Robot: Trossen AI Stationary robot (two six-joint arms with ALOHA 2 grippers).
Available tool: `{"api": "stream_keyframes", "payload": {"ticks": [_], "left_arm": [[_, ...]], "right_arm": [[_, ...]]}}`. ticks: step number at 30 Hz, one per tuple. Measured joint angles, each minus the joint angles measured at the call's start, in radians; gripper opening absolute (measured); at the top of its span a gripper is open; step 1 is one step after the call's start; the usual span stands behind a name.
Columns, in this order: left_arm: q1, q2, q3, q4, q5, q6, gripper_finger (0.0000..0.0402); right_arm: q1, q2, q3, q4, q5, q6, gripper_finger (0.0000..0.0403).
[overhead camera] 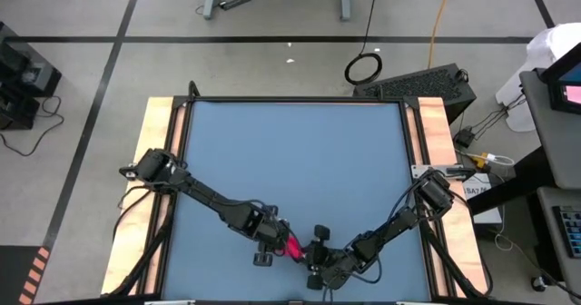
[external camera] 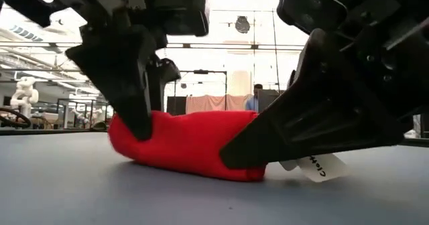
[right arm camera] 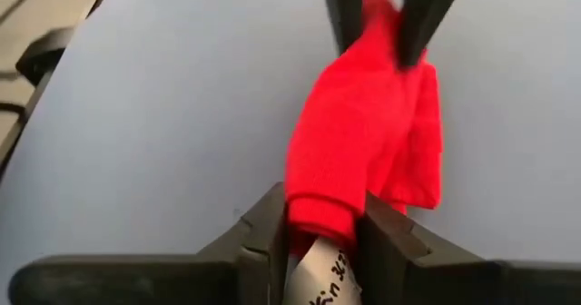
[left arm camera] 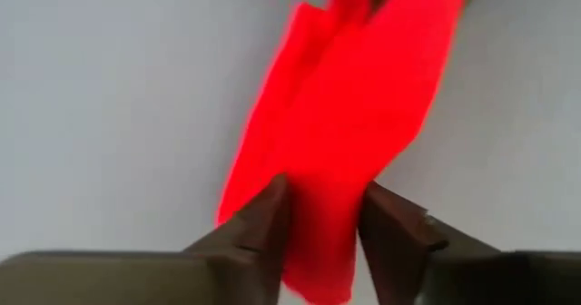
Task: Roll towel
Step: Roll the red towel
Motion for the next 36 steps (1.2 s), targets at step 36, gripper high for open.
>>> {"api": "stream_keyframes", "payload": {"ticks": [36], "left_arm": [[-0.08, 0.038, -0.048, 0.23, -0.066, 0.207, 0.006]], "right_arm": [[-0.025, -0.002, -0.002, 0.009, -0.172, 0.158, 0.0095]]}}
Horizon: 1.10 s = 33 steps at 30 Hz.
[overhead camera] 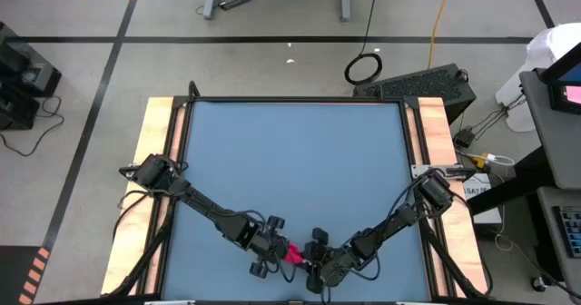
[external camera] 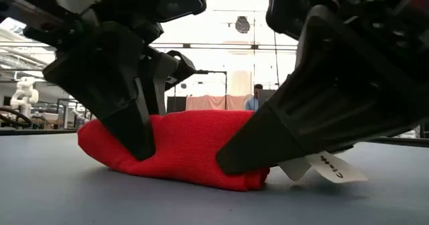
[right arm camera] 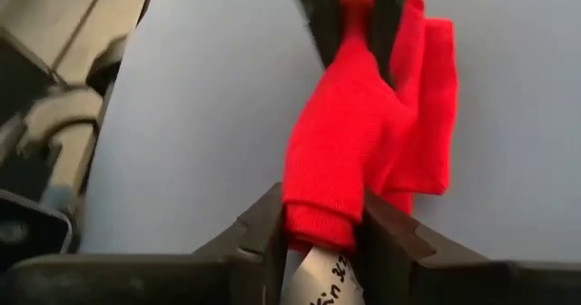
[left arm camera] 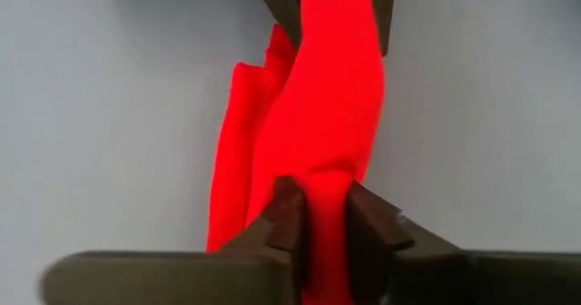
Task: Roll towel
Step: Roll the red towel
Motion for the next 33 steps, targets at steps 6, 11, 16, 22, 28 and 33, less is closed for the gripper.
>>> {"api": "stream_keyframes", "payload": {"ticks": [6, 11, 16, 22, 28, 33], "left_arm": [[0.033, -0.006, 0.001, -0.002, 0.096, -0.056, 0.0033], [0.073, -0.005, 0.001, -0.005, 0.202, -0.143, 0.0053], [0.103, -0.005, 0.001, -0.007, 0.284, -0.178, 0.0068], [0.121, -0.005, 0.0, -0.005, 0.313, -0.185, 0.0071], [0.122, -0.005, 0.0, 0.0, 0.315, -0.185, 0.0073], [0.122, -0.004, -0.001, 0.014, 0.314, -0.185, 0.0074]], "right_arm": [[0.021, -0.026, -0.003, -0.023, 0.044, -0.198, 0.0142], [0.051, -0.08, -0.005, -0.044, 0.153, -0.316, 0.0177], [0.091, -0.079, -0.003, 0.002, 0.34, -0.223, 0.0164], [0.111, -0.018, -0.003, 0.148, 0.381, -0.201, 0.0106], [0.095, 0.023, -0.003, 0.315, 0.419, -0.282, 0.0032], [0.071, 0.025, -0.002, 0.327, 0.437, -0.301, 0.0004]]}}
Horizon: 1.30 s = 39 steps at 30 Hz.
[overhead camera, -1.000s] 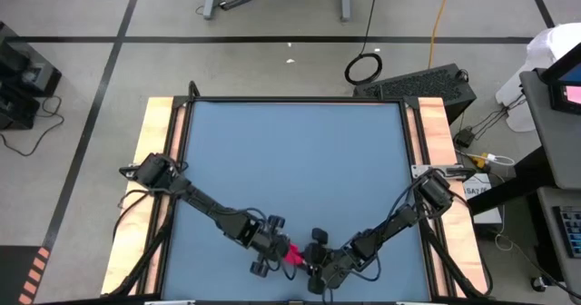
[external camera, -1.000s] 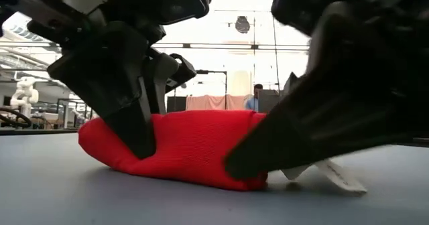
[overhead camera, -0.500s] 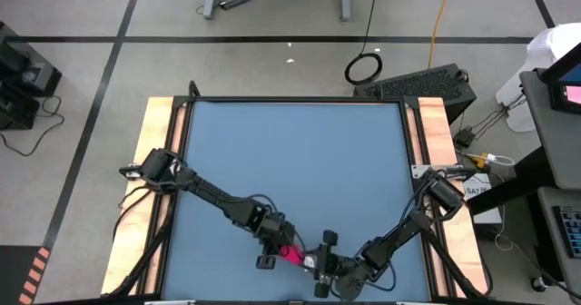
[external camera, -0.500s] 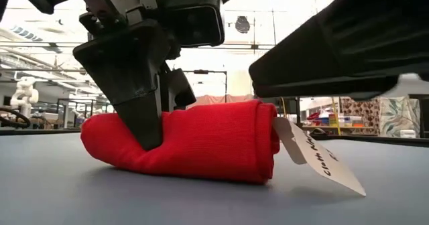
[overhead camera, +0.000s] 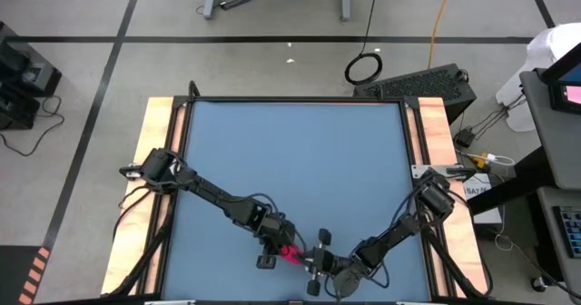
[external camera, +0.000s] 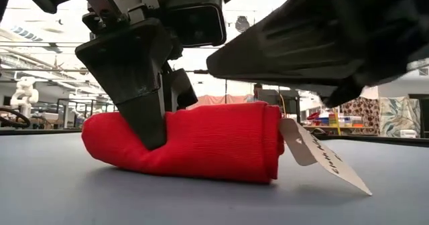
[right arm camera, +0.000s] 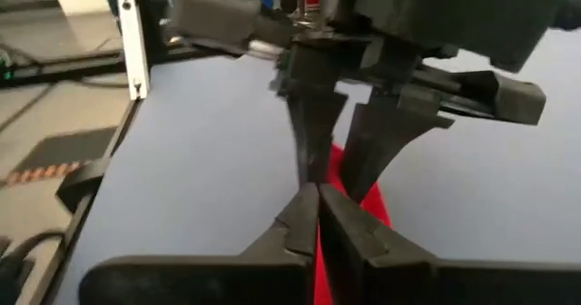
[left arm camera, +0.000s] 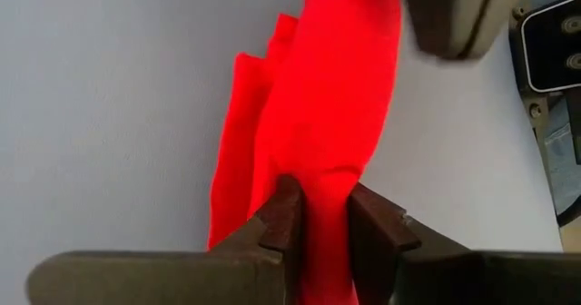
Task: Roll towel
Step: Roll the red towel
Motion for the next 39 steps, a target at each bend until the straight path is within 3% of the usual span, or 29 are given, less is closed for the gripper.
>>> {"api": "stream_keyframes", "payload": {"ticks": [7, 13, 21, 28, 35, 39], "left_arm": [[0.0, 0.0, 0.0, 0.01, -0.01, 0.004, 0.0074], [-0.004, 0.0, 0.0, 0.012, -0.114, 0.0, 0.0082], [-0.006, -0.042, 0.0, -0.055, -0.152, 0.03, 0.0148], [-0.005, -0.165, -0.001, -0.107, -0.161, 0.077, 0.0191], [-0.073, -0.138, 0.001, 0.143, -0.233, 0.218, 0.0187], [-0.13, -0.082, -0.042, 0.236, -0.367, 0.247, 0.0146]], "right_arm": [[-0.019, 0.092, 0.001, 0.043, -0.01, 0.095, 0.0004], [-0.018, 0.117, 0.004, 0.052, 0.001, 0.14, 0.0001], [-0.018, 0.119, 0.004, 0.045, -0.006, 0.131, 0.0], [-0.018, 0.119, 0.003, 0.043, -0.015, 0.127, 0.0], [-0.018, 0.12, 0.003, 0.041, -0.018, 0.127, 0.0], [-0.015, 0.12, 0.003, 0.035, -0.019, 0.127, 0.0]]}}
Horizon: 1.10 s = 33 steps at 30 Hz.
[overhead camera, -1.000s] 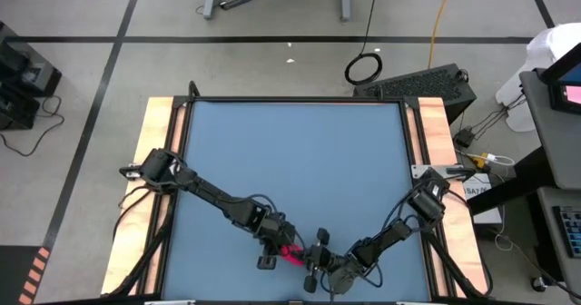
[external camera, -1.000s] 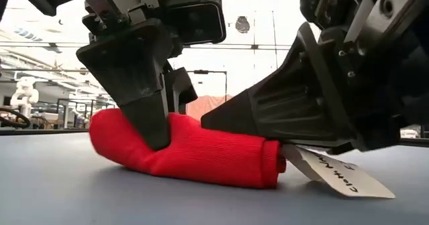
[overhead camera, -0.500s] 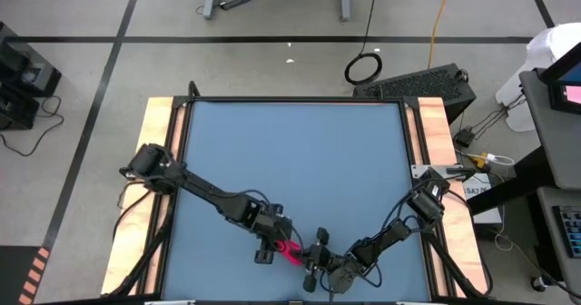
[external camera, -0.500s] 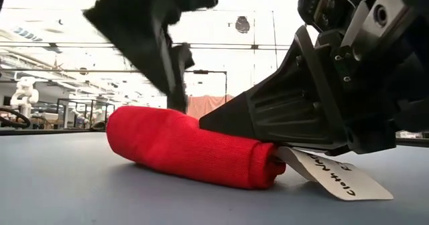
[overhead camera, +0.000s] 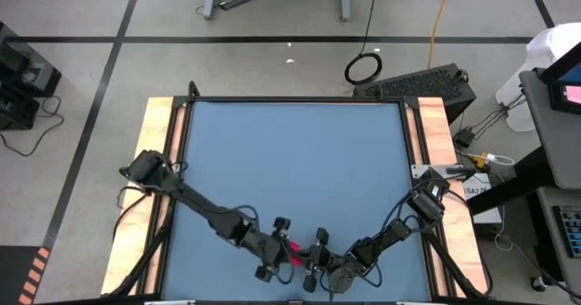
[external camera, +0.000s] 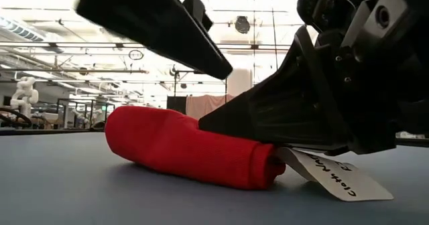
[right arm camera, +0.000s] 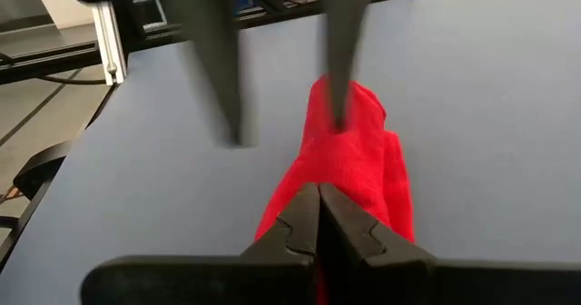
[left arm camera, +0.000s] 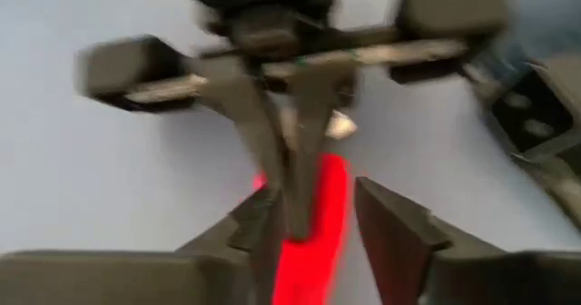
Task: Roll towel
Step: Roll the red towel
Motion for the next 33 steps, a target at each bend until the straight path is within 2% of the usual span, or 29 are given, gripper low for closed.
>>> {"api": "stream_keyframes", "payload": {"ticks": [4, 7, 9, 14, 18, 27, 33], "left_arm": [[-0.028, 0.001, -0.114, 0.195, -0.118, -0.03, 0.0075], [-0.043, -0.005, -0.201, 0.342, -0.126, -0.038, 0.0023], [-0.044, -0.01, -0.243, 0.434, -0.124, -0.059, 0.0007], [-0.038, -0.01, -0.335, 0.46, -0.154, -0.134, 0.0011], [-0.036, -0.011, -0.377, 0.489, -0.141, -0.161, 0.0004], [-0.036, -0.017, -0.391, 0.483, -0.133, -0.139, 0.0006], [-0.036, -0.072, -0.391, 0.344, -0.111, -0.141, 0.0006]], "right_arm": [[0.002, 0.0, 0.0, -0.002, 0.0, -0.003, 0.0], [0.002, 0.0, 0.0, 0.0, 0.0, -0.009, 0.0], [0.002, 0.0, 0.0, 0.001, -0.001, -0.009, 0.0], [0.002, 0.0, 0.0, 0.0, -0.002, -0.008, 0.0], [0.002, 0.0, -0.001, 0.0, -0.003, -0.008, 0.0], [0.002, 0.0, -0.002, 0.0, -0.003, -0.008, 0.0], [0.002, 0.0, -0.002, -0.001, -0.003, 0.007, 0.0]]}}
